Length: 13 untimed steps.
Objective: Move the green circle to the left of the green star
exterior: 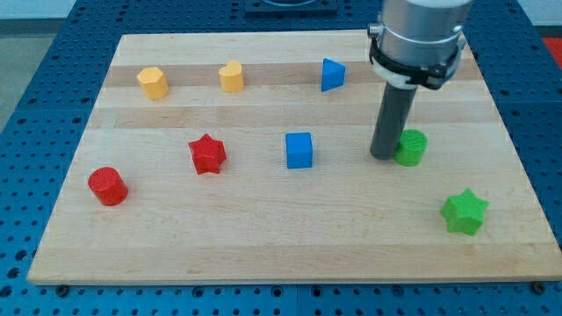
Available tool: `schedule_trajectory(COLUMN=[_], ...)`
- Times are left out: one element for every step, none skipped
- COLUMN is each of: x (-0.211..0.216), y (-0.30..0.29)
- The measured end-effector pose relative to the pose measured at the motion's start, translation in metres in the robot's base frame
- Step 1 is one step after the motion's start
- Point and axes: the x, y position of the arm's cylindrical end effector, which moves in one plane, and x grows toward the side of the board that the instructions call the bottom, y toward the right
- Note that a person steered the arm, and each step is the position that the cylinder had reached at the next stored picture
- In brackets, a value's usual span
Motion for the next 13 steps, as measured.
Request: schedule_trajectory(x=[-0.045, -0.055, -0.016, 0.041, 0.053, 0.042, 0.023, -0.003, 0.008, 0.045, 0.082, 0.095, 0.048], y=[0.0, 0.028, 0.031, 0.009, -0.013, -0.014, -0.011, 0.001, 0.016, 0.007, -0.005, -0.012, -0.014])
